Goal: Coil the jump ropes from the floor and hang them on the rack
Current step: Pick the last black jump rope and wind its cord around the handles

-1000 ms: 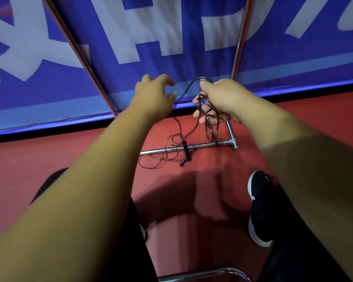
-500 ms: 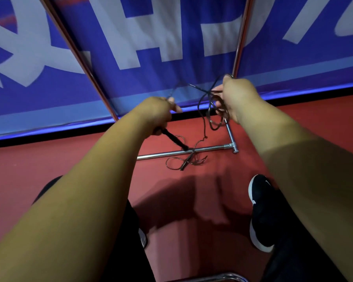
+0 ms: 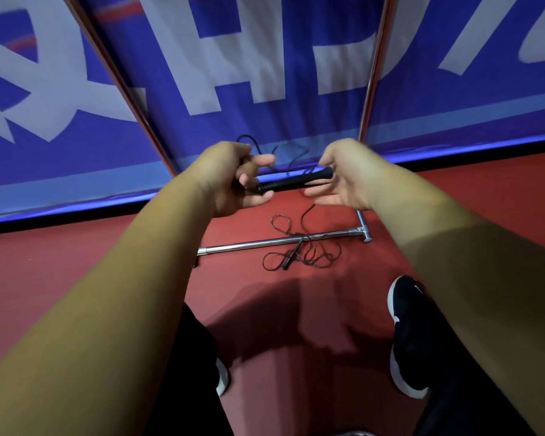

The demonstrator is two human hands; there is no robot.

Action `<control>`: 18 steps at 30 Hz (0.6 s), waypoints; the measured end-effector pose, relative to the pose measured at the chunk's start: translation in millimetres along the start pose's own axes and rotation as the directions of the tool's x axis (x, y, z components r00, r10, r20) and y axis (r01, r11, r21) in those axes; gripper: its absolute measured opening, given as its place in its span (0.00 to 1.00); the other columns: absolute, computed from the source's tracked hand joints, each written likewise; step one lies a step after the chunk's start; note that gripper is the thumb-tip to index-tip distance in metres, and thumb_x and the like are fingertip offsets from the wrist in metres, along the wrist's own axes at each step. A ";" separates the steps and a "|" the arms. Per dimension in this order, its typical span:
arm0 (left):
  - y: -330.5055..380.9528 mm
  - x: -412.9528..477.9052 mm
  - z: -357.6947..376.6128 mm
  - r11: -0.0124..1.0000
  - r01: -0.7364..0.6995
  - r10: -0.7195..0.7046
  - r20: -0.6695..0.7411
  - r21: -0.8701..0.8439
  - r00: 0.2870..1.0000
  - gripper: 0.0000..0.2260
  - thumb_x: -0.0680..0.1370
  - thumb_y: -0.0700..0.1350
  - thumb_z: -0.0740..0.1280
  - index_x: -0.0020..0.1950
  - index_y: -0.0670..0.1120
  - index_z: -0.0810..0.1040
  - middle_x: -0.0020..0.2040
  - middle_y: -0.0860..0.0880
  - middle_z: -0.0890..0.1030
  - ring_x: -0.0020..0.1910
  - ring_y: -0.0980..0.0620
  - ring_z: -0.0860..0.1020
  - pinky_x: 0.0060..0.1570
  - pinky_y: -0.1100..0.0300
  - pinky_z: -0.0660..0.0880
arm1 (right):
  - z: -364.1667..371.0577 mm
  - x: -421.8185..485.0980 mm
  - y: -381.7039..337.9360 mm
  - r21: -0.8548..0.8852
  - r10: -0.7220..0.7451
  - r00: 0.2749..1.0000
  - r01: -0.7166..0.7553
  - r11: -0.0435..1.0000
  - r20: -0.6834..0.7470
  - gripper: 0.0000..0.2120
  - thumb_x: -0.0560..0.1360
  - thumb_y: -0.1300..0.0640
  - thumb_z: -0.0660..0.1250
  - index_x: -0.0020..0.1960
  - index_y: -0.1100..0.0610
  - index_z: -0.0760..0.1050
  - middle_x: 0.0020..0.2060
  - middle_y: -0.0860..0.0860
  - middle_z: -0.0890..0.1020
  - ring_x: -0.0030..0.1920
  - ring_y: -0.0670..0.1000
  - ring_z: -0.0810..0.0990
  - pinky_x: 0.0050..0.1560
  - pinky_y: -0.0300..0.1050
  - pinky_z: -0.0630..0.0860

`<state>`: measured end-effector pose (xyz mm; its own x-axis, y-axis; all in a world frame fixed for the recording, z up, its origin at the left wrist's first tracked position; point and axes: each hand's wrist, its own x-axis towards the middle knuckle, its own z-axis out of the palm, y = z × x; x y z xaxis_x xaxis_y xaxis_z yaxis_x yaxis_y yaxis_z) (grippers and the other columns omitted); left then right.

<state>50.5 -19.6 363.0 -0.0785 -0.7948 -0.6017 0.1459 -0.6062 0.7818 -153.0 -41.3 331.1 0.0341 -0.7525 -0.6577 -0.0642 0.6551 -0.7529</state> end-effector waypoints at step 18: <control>14.8 29.1 -46.0 0.768 -0.116 -0.010 -0.193 -0.630 0.981 0.12 0.84 0.46 0.57 0.51 0.45 0.79 0.39 0.55 0.84 0.45 0.55 0.84 0.45 0.57 0.75 | 12.6 -4.5 4.1 -0.363 -0.148 0.988 0.152 0.919 0.038 0.17 0.81 0.39 0.67 0.41 0.50 0.72 0.27 0.46 0.64 0.23 0.46 0.58 0.26 0.37 0.55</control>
<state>95.7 -50.4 349.5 0.1117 -0.7687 -0.6298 0.7426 -0.3566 0.5669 -140.8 -34.3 330.6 0.0814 -0.8379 -0.5396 -0.4160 0.4634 -0.7824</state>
